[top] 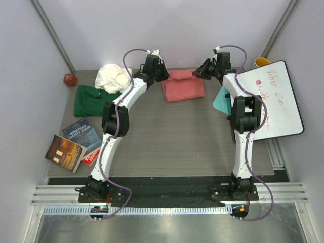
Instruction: Fold and stack the t-shirts
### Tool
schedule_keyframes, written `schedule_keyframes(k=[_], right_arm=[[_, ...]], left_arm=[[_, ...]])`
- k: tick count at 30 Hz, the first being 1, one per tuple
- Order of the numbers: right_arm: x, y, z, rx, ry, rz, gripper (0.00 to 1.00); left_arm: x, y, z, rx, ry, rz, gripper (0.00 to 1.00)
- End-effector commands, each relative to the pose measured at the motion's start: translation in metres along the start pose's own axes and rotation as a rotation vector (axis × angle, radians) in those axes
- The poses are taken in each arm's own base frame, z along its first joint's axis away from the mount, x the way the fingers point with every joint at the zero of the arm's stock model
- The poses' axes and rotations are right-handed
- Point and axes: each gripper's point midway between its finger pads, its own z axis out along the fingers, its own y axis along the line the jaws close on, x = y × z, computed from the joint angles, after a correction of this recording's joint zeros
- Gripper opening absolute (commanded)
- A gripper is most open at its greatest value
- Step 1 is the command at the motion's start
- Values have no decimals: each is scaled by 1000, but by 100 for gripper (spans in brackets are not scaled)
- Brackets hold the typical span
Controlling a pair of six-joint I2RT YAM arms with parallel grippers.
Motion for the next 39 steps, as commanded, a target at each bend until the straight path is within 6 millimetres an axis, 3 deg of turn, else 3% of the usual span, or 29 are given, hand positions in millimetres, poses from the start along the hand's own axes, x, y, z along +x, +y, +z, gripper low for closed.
schedule_keyframes(k=[1, 4, 6, 7, 8, 9, 10, 11, 12, 14, 22, 26, 29, 32, 33, 35, 37, 38, 39], right_arm=[[-14, -4, 18, -41, -38, 32, 1], [-15, -10, 33, -57, -43, 46, 1], [-13, -17, 42, -63, -46, 62, 7], [-19, -13, 44, -79, -66, 66, 16], [-20, -15, 47, -83, -74, 71, 36], [-19, -17, 50, -86, -76, 78, 48], [-22, -14, 50, -93, -87, 85, 62], [-24, -14, 49, -95, -93, 84, 64], [-25, -12, 48, -95, -98, 85, 68], [-28, -9, 44, -95, -108, 79, 68], [-50, 11, 12, -110, -186, 77, 66], [-63, 15, 0, -132, -218, 111, 66], [-76, 26, -11, -173, -240, 116, 66], [-74, 36, -22, -184, -229, 107, 62], [-68, 37, -29, -174, -224, 106, 59], [-53, 30, -35, -148, -200, 120, 57], [-44, 32, -43, -130, -174, 85, 41], [-34, 29, -41, -111, -150, 68, 35], [-23, 24, -40, -82, -115, 70, 15]], left_arm=[[-24, 4, 6, 8, -82, -11, 1], [-18, 12, 9, -7, -70, -10, 0], [-15, 15, 12, -10, -68, -9, 1], [-14, 19, 13, -14, -66, -14, 2], [-12, 23, 15, -16, -62, -23, 5], [-11, 25, 16, -18, -58, -28, 21], [-10, 28, 16, -20, -56, -29, 24], [-11, 30, 16, -25, -57, -31, 25], [-12, 31, 15, -28, -57, -30, 35], [-13, 34, 12, -40, -61, -31, 51], [-22, 40, 8, -38, -76, -56, 66], [-36, 46, -5, -61, -99, -72, 68], [-49, 39, -24, -48, -108, -67, 68], [-49, 23, -43, 3, -76, -66, 67], [-38, 24, -44, 8, -46, -73, 67], [-42, 15, -54, 28, -46, -79, 62], [-34, 7, -55, 62, -9, -84, 53], [-31, 5, -55, 70, 3, -89, 44], [-29, 3, -54, 77, 9, -91, 39]])
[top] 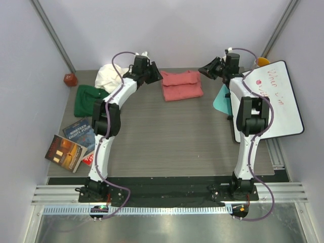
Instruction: Fold and stack the t-shirts
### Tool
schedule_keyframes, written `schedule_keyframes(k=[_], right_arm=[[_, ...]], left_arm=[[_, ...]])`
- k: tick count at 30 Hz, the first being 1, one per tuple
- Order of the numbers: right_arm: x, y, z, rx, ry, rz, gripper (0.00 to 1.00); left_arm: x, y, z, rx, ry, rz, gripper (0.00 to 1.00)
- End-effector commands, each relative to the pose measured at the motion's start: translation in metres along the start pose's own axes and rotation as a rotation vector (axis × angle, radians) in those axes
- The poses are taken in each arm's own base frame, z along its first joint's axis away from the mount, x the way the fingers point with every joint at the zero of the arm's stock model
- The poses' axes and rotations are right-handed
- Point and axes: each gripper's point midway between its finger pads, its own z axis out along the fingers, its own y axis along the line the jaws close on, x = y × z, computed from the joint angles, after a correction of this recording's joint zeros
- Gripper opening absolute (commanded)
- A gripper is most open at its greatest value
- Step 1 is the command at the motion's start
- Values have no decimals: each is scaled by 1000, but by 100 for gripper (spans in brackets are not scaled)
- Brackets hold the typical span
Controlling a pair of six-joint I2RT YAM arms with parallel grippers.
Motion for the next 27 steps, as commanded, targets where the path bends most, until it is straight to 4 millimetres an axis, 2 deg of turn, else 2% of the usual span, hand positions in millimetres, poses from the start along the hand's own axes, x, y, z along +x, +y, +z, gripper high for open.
schedule_keyframes(k=[1, 2, 4, 7, 11, 13, 15, 18, 20, 21, 23, 25, 27], right_arm=[[13, 27, -21, -11, 42, -120, 5], [19, 22, -19, -2, 60, -123, 1], [30, 8, -14, 17, 96, -111, 1], [40, 0, -9, 23, 127, -104, 1], [52, -20, 0, 72, 147, -100, 1], [58, -28, 4, 89, 157, -99, 1], [68, -45, 12, 121, 173, -88, 1], [88, -69, 23, 176, 213, -69, 1], [95, -70, 27, 194, 228, -82, 1], [94, -75, 29, 223, 213, -115, 1], [104, -76, 34, 233, 229, -130, 1], [114, -88, 38, 262, 264, -123, 1], [121, -91, 39, 285, 291, -124, 1]], left_arm=[[-22, -52, -29, 143, -26, 15, 36], [-16, -53, -25, 150, -10, 16, 31], [-7, -65, -21, 181, 8, 26, 27], [14, -73, -10, 211, 55, 27, 21], [49, -71, 4, 221, 137, 17, 16], [69, -65, 14, 204, 174, 9, 16], [91, -53, 27, 178, 213, -6, 12], [108, -39, 37, 142, 242, -41, 3], [122, -25, 41, 98, 265, -61, 1], [124, -22, 41, 86, 263, -62, 0], [126, -16, 40, 56, 251, -51, 0], [127, -12, 39, 39, 247, -47, 0], [131, -8, 37, 15, 267, -41, 0]])
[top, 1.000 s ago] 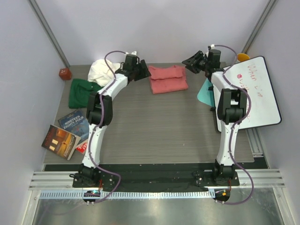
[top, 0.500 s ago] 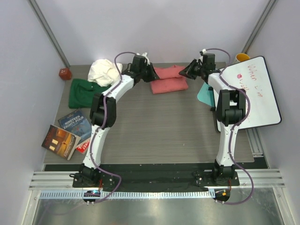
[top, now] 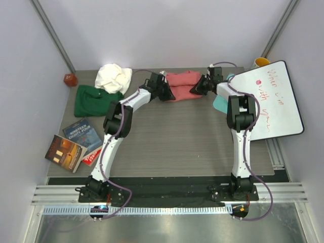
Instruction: Fold and stack the t-shirts
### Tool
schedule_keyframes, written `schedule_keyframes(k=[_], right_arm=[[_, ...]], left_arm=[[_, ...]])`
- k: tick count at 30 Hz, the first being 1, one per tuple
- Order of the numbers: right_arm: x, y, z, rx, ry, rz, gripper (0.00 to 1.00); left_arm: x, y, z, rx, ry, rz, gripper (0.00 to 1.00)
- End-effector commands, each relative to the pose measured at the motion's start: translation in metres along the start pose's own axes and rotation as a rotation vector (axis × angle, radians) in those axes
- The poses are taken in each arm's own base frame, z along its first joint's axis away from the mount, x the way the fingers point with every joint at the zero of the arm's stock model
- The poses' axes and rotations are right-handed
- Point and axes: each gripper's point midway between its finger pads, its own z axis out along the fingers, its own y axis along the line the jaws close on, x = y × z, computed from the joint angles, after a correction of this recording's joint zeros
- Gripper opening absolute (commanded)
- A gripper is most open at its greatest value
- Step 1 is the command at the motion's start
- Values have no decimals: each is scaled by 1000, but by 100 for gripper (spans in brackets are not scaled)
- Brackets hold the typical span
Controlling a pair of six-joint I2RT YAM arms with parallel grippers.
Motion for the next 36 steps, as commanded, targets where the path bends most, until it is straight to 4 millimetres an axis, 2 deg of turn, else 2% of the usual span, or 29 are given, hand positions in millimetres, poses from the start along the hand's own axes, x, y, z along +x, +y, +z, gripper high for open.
schedule_keyframes(k=[1, 4, 5, 7, 8, 9, 10, 11, 12, 13, 14, 15, 16, 17, 18, 19, 21, 22, 24, 25, 29, 32, 33, 35, 36], right_arm=[[13, -8, 12, 80, 38, -59, 1], [28, -7, 7, 103, 76, -66, 1], [38, -16, 4, 138, 102, -69, 1], [53, -15, -1, 156, 136, -86, 1], [63, -17, -8, 167, 159, -93, 1], [70, -19, -12, 178, 171, -96, 1], [77, -19, -15, 184, 186, -103, 1], [91, -22, -23, 195, 213, -100, 1], [99, -23, -26, 195, 229, -101, 1], [116, -29, -29, 204, 268, -97, 1], [122, -26, -34, 205, 285, -104, 1], [129, -28, -38, 217, 303, -110, 1], [145, -32, -41, 233, 341, -111, 1], [152, -32, -45, 238, 353, -117, 1], [154, -29, -50, 248, 348, -130, 1], [168, -31, -54, 260, 372, -135, 1], [177, -25, -60, 252, 385, -138, 1], [191, -24, -64, 260, 417, -143, 1], [200, -21, -71, 264, 437, -167, 1], [215, -21, -75, 276, 471, -181, 1], [237, -20, -91, 290, 506, -196, 1], [248, -22, -101, 295, 515, -179, 1], [252, -22, -106, 297, 519, -176, 1], [255, -24, -111, 302, 523, -179, 1], [258, -26, -114, 308, 528, -177, 1]], left_arm=[[6, 24, -7, -111, 10, 1, 0], [20, 32, -15, -149, 62, 11, 0], [28, 36, -23, -169, 90, 7, 0], [38, 38, -32, -175, 115, 16, 0], [56, 50, -36, -203, 156, 5, 0], [54, 42, -48, -190, 153, 12, 0], [63, 42, -54, -184, 175, 17, 0], [82, 54, -59, -206, 218, 6, 0], [82, 47, -70, -199, 215, 14, 0], [90, 48, -76, -201, 235, 15, 0], [109, 56, -83, -223, 278, 5, 0], [112, 52, -92, -220, 288, 6, 0], [119, 52, -98, -223, 309, 4, 0], [132, 59, -104, -235, 340, -3, 0], [136, 61, -107, -240, 347, -5, 0], [143, 62, -116, -246, 354, -7, 0], [142, 58, -126, -243, 335, 7, 0], [151, 61, -130, -251, 352, 6, 0], [155, 57, -137, -245, 357, 13, 0], [157, 54, -146, -238, 355, 17, 0], [140, 34, -168, -206, 294, 59, 0], [107, 11, -180, -187, 211, 112, 1], [90, -2, -182, -168, 173, 133, 1], [74, -8, -179, -174, 142, 150, 0], [61, -18, -180, -162, 122, 167, 0]])
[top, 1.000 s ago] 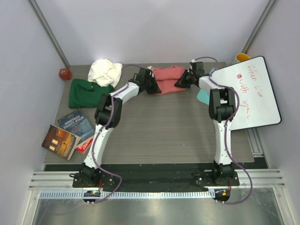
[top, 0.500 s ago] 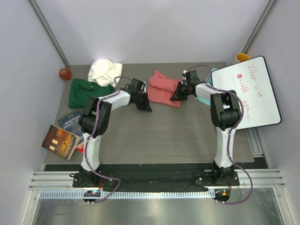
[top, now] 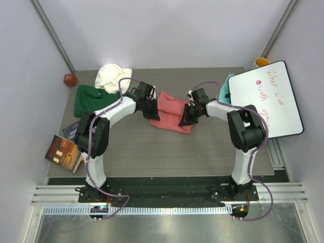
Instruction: Fold and stack the t-shirts
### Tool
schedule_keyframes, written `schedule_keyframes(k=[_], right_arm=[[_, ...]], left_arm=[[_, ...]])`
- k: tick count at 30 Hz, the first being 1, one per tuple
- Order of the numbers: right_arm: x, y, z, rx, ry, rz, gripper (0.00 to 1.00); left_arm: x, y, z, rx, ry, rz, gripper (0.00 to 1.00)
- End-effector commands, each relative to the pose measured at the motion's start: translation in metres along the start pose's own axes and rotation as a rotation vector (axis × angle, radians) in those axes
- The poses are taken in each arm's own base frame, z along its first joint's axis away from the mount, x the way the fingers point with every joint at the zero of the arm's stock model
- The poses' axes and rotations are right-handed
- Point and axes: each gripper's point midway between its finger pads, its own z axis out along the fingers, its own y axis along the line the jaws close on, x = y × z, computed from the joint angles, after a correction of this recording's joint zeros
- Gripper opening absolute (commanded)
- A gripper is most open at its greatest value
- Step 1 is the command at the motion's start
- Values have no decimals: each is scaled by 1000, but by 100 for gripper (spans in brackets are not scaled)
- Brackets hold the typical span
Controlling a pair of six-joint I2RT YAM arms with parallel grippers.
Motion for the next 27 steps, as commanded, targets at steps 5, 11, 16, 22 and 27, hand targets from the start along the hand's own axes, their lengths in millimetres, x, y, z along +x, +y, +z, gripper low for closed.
schedule_keyframes(k=[5, 11, 16, 22, 27], right_arm=[[63, -42, -9, 166, 161, 42, 1], [56, -38, -9, 158, 154, 36, 1], [57, -38, -5, 150, 172, 33, 1], [64, -39, -5, 144, 203, 26, 1], [81, -42, -15, 150, 244, 26, 1]], left_arm=[[-67, -33, -10, 35, -113, 111, 0], [-53, -26, 6, 36, -53, 121, 0], [-26, -16, 11, 25, -15, 110, 0], [27, 15, 35, -45, 95, 90, 0], [66, 24, 31, -85, 150, 93, 0]])
